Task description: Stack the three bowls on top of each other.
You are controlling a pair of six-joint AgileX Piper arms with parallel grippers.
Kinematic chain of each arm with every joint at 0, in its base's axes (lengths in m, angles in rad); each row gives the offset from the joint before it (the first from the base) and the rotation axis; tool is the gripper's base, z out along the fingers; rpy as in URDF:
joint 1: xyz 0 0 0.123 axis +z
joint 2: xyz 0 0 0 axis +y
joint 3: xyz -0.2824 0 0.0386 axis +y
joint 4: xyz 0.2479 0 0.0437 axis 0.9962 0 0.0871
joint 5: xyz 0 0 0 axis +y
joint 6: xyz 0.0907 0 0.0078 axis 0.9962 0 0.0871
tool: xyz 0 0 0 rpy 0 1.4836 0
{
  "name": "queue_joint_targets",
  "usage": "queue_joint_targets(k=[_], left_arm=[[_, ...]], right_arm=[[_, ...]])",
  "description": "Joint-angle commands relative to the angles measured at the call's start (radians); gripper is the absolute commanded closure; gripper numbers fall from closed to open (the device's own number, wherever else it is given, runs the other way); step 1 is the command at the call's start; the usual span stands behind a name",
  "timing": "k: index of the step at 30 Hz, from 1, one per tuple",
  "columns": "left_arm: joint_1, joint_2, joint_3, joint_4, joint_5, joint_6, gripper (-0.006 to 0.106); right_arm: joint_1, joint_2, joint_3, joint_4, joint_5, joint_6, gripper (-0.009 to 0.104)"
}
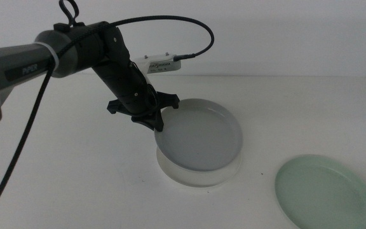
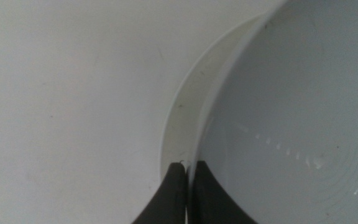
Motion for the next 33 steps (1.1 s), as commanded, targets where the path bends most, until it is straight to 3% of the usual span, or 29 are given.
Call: queue_joint_targets(k=[1, 9, 13, 18, 24, 25, 33], left_arm=[[-0.007, 0.000, -0.001, -0.016, -0.011, -0.008, 0.102], [-0.007, 0.030, -0.001, -0.021, -0.003, 0.000, 0.102], [-0.007, 0.032, -0.001, -0.020, 0.007, 0.008, 0.096], [-0.007, 0.030, -0.001, -0.013, 0.038, 0.036, 0.069], [0.018, -0.034, -0.001, -0.013, 0.103, 0.106, 0.012], [0.027, -0.055, -0.001, -0.013, 0.110, 0.116, 0.006], [0.084, -0.314, 0.015, -0.028, 0.183, 0.296, 0.007]], right_arm=[[-0.004, -0.004, 0.003, -0.008, -0.012, -0.003, 0.015], [-0.004, -0.004, 0.003, -0.008, -0.012, -0.003, 0.015], [-0.004, -0.004, 0.003, -0.008, -0.012, -0.003, 0.015], [-0.004, -0.004, 0.003, -0.008, -0.012, -0.003, 0.015], [-0.004, -0.004, 0.003, -0.008, -0.012, -0.003, 0.015], [-0.004, -0.004, 0.003, -0.008, -0.012, -0.003, 0.015], [-0.004, -0.004, 0.003, -0.008, -0.012, -0.003, 0.015]])
